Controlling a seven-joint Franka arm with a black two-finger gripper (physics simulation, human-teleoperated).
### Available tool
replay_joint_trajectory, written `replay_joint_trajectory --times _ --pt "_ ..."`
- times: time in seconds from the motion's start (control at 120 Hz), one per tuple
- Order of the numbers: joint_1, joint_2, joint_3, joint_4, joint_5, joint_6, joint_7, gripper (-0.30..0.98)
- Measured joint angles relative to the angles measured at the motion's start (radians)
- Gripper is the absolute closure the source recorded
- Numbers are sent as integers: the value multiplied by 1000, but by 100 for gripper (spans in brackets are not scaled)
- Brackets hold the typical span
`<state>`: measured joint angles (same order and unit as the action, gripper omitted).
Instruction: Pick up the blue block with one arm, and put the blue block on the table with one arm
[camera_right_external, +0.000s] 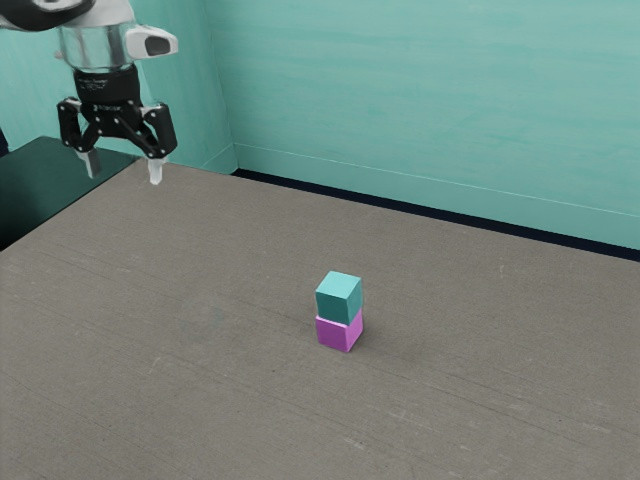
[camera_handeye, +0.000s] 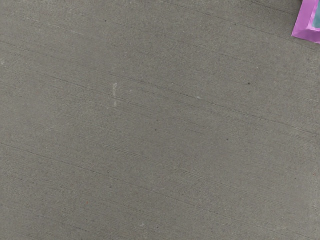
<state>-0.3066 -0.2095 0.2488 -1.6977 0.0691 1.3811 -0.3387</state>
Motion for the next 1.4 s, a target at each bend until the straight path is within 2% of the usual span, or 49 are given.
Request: replay_joint_trajectory --times 0.083,0.217,0.35,0.5,0.667,0.8,1.083,1.4 --pt "1 -38 -4 -56 6 83 -6 0" --pt "-39 25 -50 17 65 155 -13 0" --pt "-46 112 -93 22 77 235 -26 0" --pt "-70 238 -107 11 51 426 -41 0" --pt "-82 261 -116 -89 -26 644 -57 0" --pt "-44 284 -134 -169 -84 767 -69 0" --pt "-28 414 -165 -160 -120 891 -86 0" --pt "-26 516 -176 -126 -140 938 -79 0"
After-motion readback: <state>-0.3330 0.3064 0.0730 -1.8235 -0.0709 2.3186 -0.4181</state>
